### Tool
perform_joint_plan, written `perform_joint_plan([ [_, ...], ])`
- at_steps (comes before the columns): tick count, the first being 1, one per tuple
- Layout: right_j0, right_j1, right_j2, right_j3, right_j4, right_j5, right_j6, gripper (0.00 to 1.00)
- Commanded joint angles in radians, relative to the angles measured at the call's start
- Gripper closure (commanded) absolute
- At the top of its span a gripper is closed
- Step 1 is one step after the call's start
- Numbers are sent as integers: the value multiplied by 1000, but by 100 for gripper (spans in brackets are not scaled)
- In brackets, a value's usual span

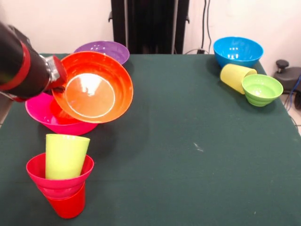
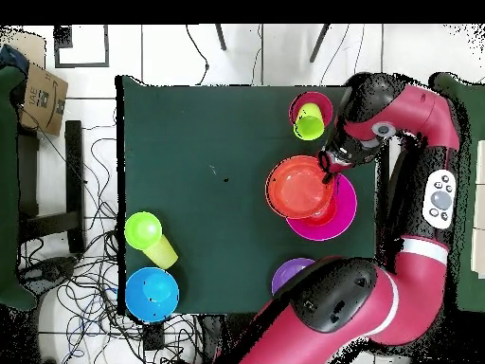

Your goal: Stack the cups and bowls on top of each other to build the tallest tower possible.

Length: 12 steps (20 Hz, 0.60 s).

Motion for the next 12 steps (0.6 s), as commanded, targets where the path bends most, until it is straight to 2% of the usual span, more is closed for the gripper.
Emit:
perform_joint_plan([
  [1,34,73,87,-108,-124,117,-411,100],
  [6,48,127,120,-203,-209,178,-480,100],
  [12,38,154,162,-253,-287,221,-556,100],
])
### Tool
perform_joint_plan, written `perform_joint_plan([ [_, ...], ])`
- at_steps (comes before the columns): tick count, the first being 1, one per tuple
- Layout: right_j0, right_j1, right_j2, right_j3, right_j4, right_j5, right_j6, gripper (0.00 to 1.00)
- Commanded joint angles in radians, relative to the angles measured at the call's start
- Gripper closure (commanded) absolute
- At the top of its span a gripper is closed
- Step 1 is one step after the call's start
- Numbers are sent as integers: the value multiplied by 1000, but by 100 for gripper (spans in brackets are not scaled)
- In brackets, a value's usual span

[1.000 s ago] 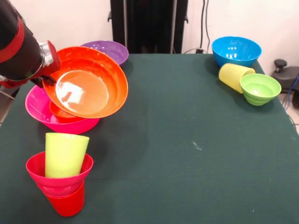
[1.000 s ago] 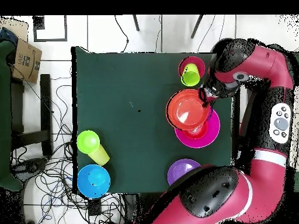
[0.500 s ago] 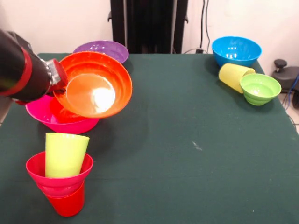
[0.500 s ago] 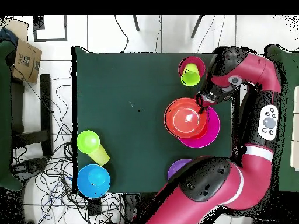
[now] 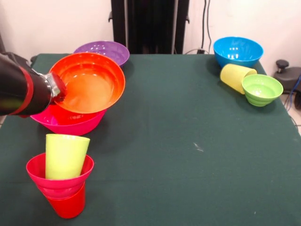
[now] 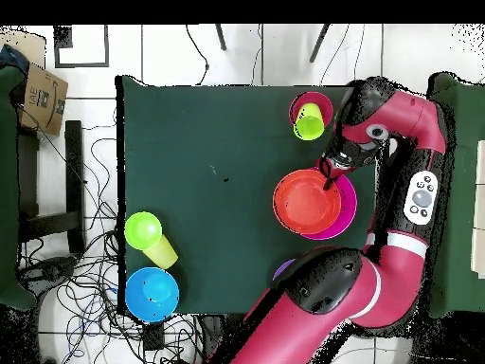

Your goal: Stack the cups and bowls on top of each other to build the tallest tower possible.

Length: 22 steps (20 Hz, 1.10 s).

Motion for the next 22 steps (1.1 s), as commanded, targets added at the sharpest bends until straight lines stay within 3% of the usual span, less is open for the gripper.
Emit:
perform_joint_plan([
  [1,27,36,106,-91,-152,98,-412,100],
  [8,18,47,156,-139,-244,112,-449,100],
  [16,-8,38,184,-125,-242,49,-332,100],
  [17,-13,36,193,-122,-248,44,-319,0],
  [22,-13,33,226,-135,-264,32,-327,0],
])
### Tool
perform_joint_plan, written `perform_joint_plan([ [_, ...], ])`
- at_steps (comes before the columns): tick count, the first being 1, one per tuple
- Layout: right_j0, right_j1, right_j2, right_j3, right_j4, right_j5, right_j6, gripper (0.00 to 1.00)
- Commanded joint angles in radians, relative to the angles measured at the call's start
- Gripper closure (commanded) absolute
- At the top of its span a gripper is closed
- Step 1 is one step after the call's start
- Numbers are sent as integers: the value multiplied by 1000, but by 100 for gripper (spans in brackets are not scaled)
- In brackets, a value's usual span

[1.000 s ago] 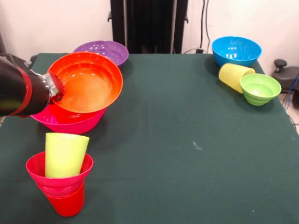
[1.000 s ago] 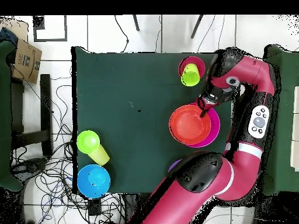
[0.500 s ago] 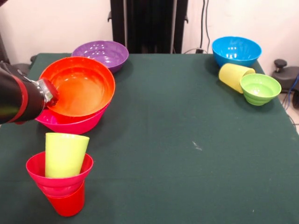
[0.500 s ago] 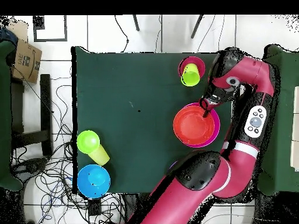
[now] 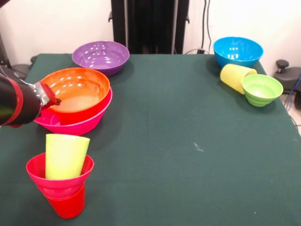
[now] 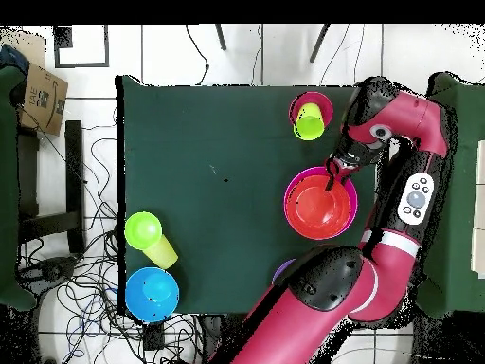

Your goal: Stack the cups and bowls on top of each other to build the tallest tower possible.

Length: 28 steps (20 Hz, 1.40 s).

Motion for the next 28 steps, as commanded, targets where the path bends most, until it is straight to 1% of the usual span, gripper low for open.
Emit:
perform_joint_plan([
  [1,5,-17,113,-23,-98,-2,-188,0],
  [9,-3,-29,116,-4,-84,-13,-159,0],
  [11,-4,-39,106,7,-77,-10,-149,0],
  [15,4,-84,69,39,-62,51,-140,0],
  [17,10,-117,52,52,-66,109,-158,0],
  [20,22,-159,39,54,-96,216,-185,0],
  [22,27,-177,36,53,-118,257,-201,0],
  [23,29,-182,38,52,-126,269,-206,0],
  [26,37,-193,54,35,-183,315,-232,0],
  [28,35,-199,67,32,-204,321,-230,0],
])
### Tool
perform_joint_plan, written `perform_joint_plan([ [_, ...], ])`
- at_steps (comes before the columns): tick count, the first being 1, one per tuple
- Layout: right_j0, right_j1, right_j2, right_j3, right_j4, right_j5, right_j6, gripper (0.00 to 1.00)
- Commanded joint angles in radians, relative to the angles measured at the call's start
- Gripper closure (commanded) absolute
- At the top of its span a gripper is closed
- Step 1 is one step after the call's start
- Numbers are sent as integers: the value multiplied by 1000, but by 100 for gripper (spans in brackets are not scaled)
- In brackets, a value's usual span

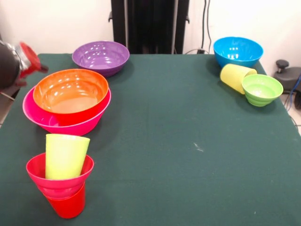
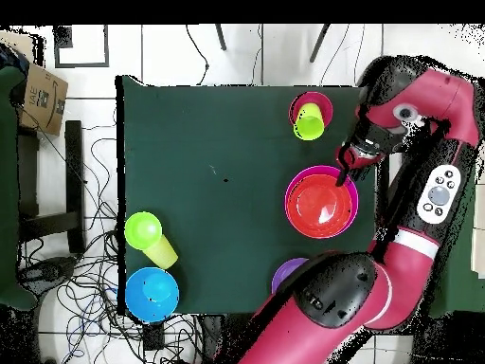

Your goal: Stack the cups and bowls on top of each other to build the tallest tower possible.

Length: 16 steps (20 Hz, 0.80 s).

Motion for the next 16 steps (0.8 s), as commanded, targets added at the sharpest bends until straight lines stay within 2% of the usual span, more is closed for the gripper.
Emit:
perform_joint_plan([
  [1,36,-70,29,37,-151,112,-224,0],
  [3,32,-72,46,36,-139,79,-183,0],
  [5,23,-55,67,41,-85,-10,-97,0],
  [6,16,-54,71,53,-25,-96,-25,0],
  [7,18,-55,71,62,6,-133,17,0],
  [8,12,-61,50,99,80,-237,99,0],
  [9,10,-66,38,120,121,-296,134,0],
  [12,-8,-114,-51,270,306,-603,279,0],
  [13,-10,-128,-69,306,339,-668,309,0],
  [14,-18,-155,-98,381,379,-778,353,0],
  [15,-23,-173,-112,424,398,-832,384,0],
  [16,-34,-207,-135,506,433,-942,450,0],
])
